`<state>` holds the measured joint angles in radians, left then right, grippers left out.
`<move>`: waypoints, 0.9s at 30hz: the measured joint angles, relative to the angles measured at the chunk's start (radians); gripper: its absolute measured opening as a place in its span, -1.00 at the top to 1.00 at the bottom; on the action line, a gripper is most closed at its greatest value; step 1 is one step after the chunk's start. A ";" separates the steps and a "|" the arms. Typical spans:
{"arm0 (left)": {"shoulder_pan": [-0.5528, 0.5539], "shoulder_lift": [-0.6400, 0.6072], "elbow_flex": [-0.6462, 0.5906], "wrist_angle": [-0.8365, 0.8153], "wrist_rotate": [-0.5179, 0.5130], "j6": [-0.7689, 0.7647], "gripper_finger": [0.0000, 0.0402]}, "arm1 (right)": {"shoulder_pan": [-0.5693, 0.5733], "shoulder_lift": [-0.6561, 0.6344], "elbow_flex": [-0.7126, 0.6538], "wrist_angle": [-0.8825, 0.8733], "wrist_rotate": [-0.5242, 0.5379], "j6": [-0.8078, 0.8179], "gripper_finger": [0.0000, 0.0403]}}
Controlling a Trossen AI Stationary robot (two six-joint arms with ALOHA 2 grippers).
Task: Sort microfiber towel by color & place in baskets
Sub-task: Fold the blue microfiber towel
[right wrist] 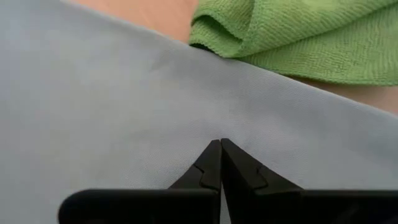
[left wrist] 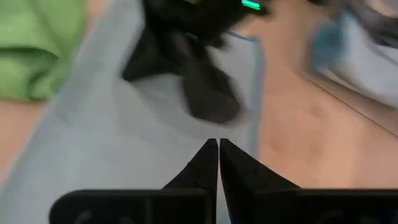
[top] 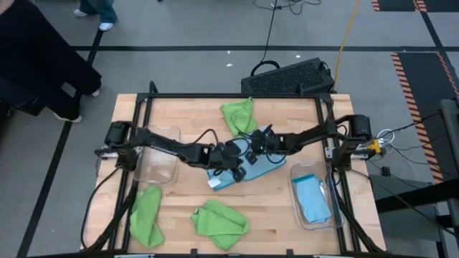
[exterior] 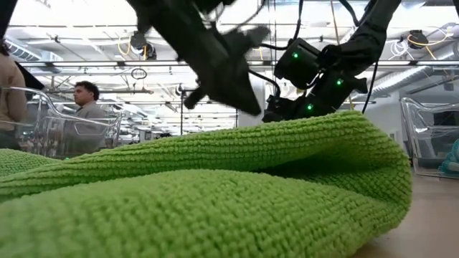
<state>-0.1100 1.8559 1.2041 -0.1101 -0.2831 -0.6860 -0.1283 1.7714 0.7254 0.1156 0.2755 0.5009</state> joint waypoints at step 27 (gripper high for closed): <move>-0.145 -0.044 0.060 -0.633 0.906 0.106 0.96 | -0.049 -0.003 -0.002 -0.080 -0.149 -0.124 1.00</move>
<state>-0.2553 1.8120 1.2646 -0.7431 0.6226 -0.5797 -0.1769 1.7683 0.7238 0.0360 0.1262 0.3773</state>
